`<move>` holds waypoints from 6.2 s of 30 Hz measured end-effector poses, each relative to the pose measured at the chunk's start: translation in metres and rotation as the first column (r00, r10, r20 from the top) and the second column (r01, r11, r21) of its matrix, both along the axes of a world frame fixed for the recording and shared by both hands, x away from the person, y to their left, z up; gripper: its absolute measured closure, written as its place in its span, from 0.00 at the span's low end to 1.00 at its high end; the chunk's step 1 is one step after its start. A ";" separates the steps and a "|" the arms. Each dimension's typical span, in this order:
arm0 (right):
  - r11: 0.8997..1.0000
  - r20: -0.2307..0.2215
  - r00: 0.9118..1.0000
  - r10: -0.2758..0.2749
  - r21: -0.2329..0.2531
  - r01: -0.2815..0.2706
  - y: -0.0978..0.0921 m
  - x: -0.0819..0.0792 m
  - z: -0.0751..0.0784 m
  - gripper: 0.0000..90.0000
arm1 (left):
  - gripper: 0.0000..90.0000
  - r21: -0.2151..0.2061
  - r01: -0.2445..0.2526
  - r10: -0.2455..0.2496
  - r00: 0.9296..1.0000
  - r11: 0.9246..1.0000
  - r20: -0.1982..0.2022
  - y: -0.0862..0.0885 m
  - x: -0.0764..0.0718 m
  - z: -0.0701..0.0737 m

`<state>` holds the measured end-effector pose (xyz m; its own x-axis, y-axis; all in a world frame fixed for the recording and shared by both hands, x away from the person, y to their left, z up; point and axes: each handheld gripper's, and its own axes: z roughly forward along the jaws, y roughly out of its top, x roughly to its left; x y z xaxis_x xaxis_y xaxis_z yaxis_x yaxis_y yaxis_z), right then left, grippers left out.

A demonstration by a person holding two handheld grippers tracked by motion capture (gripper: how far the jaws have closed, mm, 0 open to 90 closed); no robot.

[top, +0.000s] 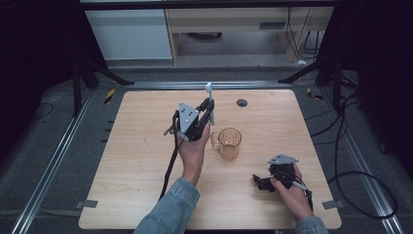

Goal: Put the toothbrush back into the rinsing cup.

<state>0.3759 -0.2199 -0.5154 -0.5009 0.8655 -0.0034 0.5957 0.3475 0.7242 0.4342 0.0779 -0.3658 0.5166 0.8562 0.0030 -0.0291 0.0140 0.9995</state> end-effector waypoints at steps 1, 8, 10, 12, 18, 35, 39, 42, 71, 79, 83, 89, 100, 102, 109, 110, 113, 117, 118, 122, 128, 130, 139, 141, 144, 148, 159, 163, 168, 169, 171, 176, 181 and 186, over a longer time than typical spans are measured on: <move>1.000 -0.001 1.000 -0.001 0.000 0.001 0.000 0.000 0.000 0.00 | 0.88 -0.002 0.002 -0.002 1.000 1.000 0.000 -0.001 0.000 -0.001; 1.000 -0.001 1.000 0.000 0.000 0.000 0.000 0.000 0.000 0.00 | 0.88 -0.002 0.017 -0.017 1.000 1.000 0.007 -0.005 -0.003 -0.005; 1.000 0.001 1.000 0.001 -0.001 -0.001 0.000 0.000 0.000 0.00 | 0.88 0.004 0.019 -0.019 1.000 1.000 0.010 -0.006 -0.004 -0.007; 1.000 0.000 1.000 0.001 0.000 -0.001 0.000 0.000 0.000 0.00 | 0.88 0.002 0.024 -0.024 1.000 1.000 0.008 -0.007 -0.004 -0.008; 1.000 0.000 1.000 0.003 0.000 -0.003 0.000 0.000 0.000 0.00 | 0.88 -0.008 0.024 -0.024 1.000 1.000 0.010 -0.006 -0.006 -0.011; 1.000 -0.002 1.000 0.005 0.001 -0.005 0.000 0.000 0.000 0.00 | 0.88 -0.013 0.021 -0.021 1.000 1.000 -0.016 -0.009 -0.007 -0.034; 1.000 -0.002 1.000 0.005 0.002 -0.005 0.000 0.000 0.000 0.00 | 0.88 -0.009 0.019 -0.019 1.000 1.000 -0.017 -0.010 -0.007 -0.035; 1.000 0.000 1.000 0.007 0.000 -0.007 0.000 0.000 0.000 0.00 | 0.88 -0.003 0.016 -0.016 1.000 1.000 -0.013 -0.010 -0.007 -0.036; 1.000 -0.002 1.000 0.005 0.000 -0.005 0.000 0.000 0.000 0.00 | 0.88 0.019 0.017 -0.016 0.998 1.000 -0.064 -0.014 0.002 -0.067; 1.000 0.000 1.000 0.007 0.000 -0.007 0.000 0.000 0.000 0.00 | 0.88 0.028 0.018 -0.016 0.997 0.999 -0.075 -0.013 0.003 -0.073; 1.000 0.000 1.000 0.007 0.001 -0.007 0.000 0.000 0.000 0.00 | 0.88 0.025 0.029 -0.027 0.996 0.999 -0.082 -0.013 0.003 -0.075; 1.000 0.001 1.000 0.008 0.000 -0.008 0.000 0.000 0.000 0.00 | 0.88 0.036 0.032 -0.029 0.996 0.999 -0.090 -0.013 0.003 -0.079; 1.000 -0.001 1.000 0.005 0.002 -0.005 0.000 0.000 0.000 0.00 | 0.88 0.034 0.034 -0.030 0.994 0.999 -0.107 -0.009 0.004 -0.091; 1.000 -0.001 1.000 0.005 0.002 -0.005 0.000 0.000 0.000 0.00 | 0.88 0.034 0.034 -0.030 0.994 0.999 -0.104 -0.010 0.003 -0.091; 1.000 -0.001 1.000 0.005 0.001 -0.005 0.000 0.000 0.000 0.00 | 0.88 0.041 0.034 -0.030 0.994 0.999 -0.101 -0.008 0.000 -0.094; 1.000 0.000 1.000 0.007 0.000 -0.007 0.000 0.000 0.000 0.00 | 0.88 0.041 0.034 -0.030 0.994 0.999 -0.104 -0.008 0.000 -0.095; 1.000 -0.001 1.000 0.005 0.002 -0.005 0.000 0.000 0.000 0.00 | 0.88 0.046 0.037 -0.032 0.994 0.998 -0.106 -0.007 -0.001 -0.096; 1.000 -0.001 1.000 0.006 0.001 -0.006 0.000 0.000 0.000 0.00 | 0.87 0.051 0.040 -0.034 0.994 0.998 -0.108 -0.007 -0.001 -0.096; 1.000 -0.002 1.000 0.005 0.002 -0.005 0.000 0.000 0.000 0.00 | 0.87 0.052 0.039 -0.033 0.993 0.998 -0.111 -0.007 -0.001 -0.096; 1.000 -0.001 1.000 0.006 0.001 -0.006 0.000 0.000 0.000 0.00 | 0.87 0.055 0.040 -0.034 0.992 0.998 -0.120 -0.006 -0.002 -0.098; 1.000 -0.001 1.000 0.006 0.001 -0.006 0.000 0.000 0.000 0.00 | 0.87 0.063 0.046 -0.038 0.991 0.997 -0.127 -0.007 -0.001 -0.100; 1.000 0.001 1.000 0.008 -0.001 -0.008 0.000 0.000 0.000 0.00 | 0.87 0.066 0.047 -0.039 0.991 0.997 -0.128 -0.007 -0.001 -0.100; 1.000 -0.001 1.000 0.007 0.000 -0.007 0.000 0.000 0.000 0.00 | 0.87 0.064 0.050 -0.041 0.990 0.997 -0.137 -0.007 -0.001 -0.102; 1.000 -0.001 1.000 0.007 0.001 -0.007 0.000 0.000 0.000 0.00 | 0.87 0.063 0.048 -0.038 0.989 0.997 -0.142 -0.006 -0.001 -0.103; 1.000 0.000 1.000 0.007 0.000 -0.007 0.000 0.000 0.000 0.00 | 0.87 0.061 0.046 -0.036 0.989 0.997 -0.145 -0.005 0.000 -0.103; 1.000 0.000 1.000 0.007 0.000 -0.007 0.000 0.000 0.000 0.00 | 0.87 0.062 0.052 -0.042 0.987 0.997 -0.152 -0.006 0.000 -0.104; 1.000 -0.002 1.000 0.006 0.002 -0.006 0.000 0.000 0.000 0.00 | 0.87 0.064 0.054 -0.042 0.985 0.997 -0.167 -0.006 0.000 -0.105; 1.000 -0.001 1.000 0.005 0.001 -0.005 0.000 0.000 0.000 0.00 | 0.87 0.067 0.057 -0.044 0.984 0.996 -0.172 -0.007 0.001 -0.106; 1.000 -0.001 1.000 0.006 0.001 -0.006 0.000 0.000 0.000 0.00 | 0.86 0.062 0.055 -0.044 0.984 0.997 -0.172 -0.008 0.000 -0.105; 1.000 -0.001 1.000 0.006 0.001 -0.006 0.000 0.000 0.000 0.00 | 0.86 0.063 0.057 -0.045 0.985 0.996 -0.169 -0.008 0.000 -0.105; 1.000 0.002 1.000 0.008 -0.001 -0.008 0.000 0.000 0.000 0.00 | 0.86 0.068 0.058 -0.046 0.985 0.996 -0.167 -0.008 0.000 -0.105; 1.000 0.000 1.000 0.005 0.001 -0.005 0.000 0.000 0.000 0.00 | 0.85 0.064 0.059 -0.047 0.985 0.996 -0.165 -0.007 0.000 -0.104; 1.000 0.000 1.000 0.007 0.001 -0.007 0.000 0.000 0.000 0.00 | 0.84 0.075 0.063 -0.050 0.985 0.995 -0.167 -0.008 0.000 -0.102; 1.000 0.001 1.000 0.007 0.000 -0.007 0.000 0.000 0.000 0.00 | 0.82 0.083 0.067 -0.052 0.984 0.994 -0.170 -0.008 0.001 -0.101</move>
<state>0.3758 -0.2197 -0.5154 -0.5065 0.8622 -0.0041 0.5929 0.3518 0.7244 0.4351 0.0704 -0.4667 0.5659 0.8243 -0.0143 0.1372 -0.0771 0.9875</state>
